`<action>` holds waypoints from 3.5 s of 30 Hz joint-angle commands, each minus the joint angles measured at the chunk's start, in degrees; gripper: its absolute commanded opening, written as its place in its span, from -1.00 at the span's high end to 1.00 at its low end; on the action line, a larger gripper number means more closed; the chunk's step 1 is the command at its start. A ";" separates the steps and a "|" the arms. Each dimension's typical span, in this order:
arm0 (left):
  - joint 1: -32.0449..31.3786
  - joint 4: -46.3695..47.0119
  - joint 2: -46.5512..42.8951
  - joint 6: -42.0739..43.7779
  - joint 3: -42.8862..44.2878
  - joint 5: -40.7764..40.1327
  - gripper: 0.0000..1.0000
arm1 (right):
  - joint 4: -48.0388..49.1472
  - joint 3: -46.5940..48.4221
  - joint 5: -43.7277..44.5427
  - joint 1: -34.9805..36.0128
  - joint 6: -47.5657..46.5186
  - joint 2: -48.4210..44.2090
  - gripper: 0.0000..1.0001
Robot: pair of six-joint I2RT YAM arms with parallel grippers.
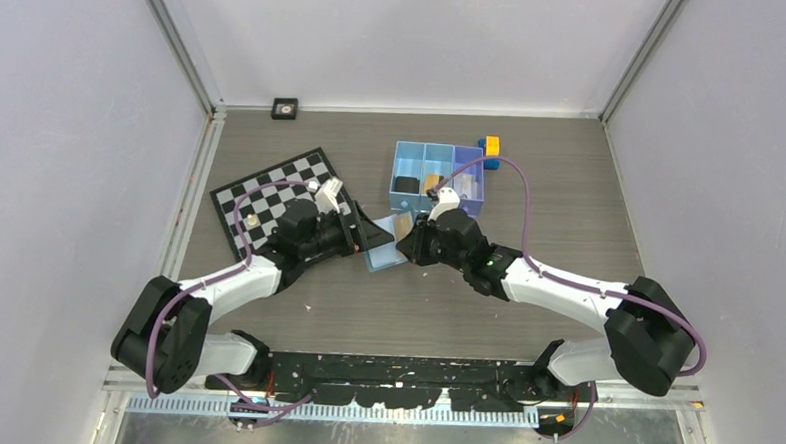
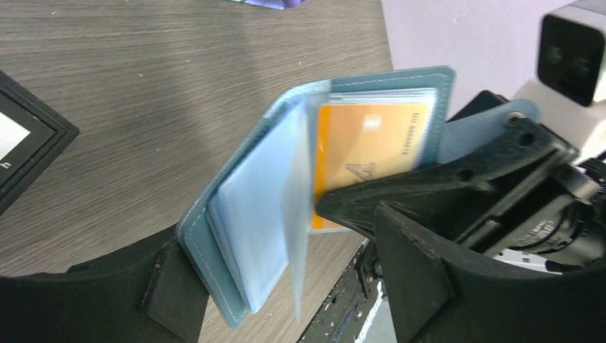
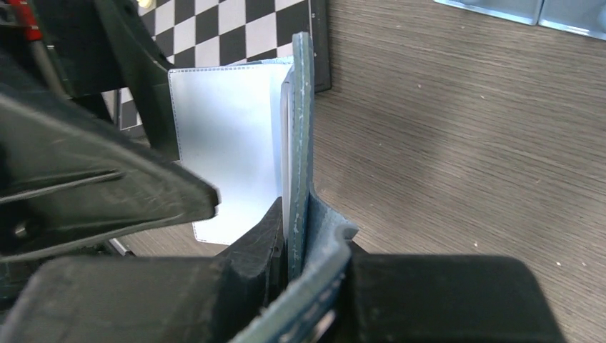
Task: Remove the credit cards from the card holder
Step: Remove the credit card from the card holder.
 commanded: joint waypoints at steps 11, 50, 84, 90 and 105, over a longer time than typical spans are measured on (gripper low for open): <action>1.84 8.15 -1.51 -2.49 -0.55 2.54 0.17 | 19.26 -5.52 -15.86 -5.37 7.46 -2.41 0.99; 1.89 0.31 -5.61 1.41 0.72 -0.18 1.00 | 33.91 -12.39 -26.97 -16.32 18.23 -1.23 0.79; 0.53 6.78 -1.23 -0.90 1.86 5.90 0.31 | 37.01 -12.76 -28.56 -17.03 21.89 -0.25 0.99; 0.53 9.33 1.57 -2.95 2.27 7.96 0.29 | 40.11 -13.03 -30.20 -17.03 23.44 0.49 0.99; 1.23 22.83 5.59 -10.40 0.79 13.19 0.37 | 43.14 -12.30 -32.53 -16.95 25.55 4.05 0.99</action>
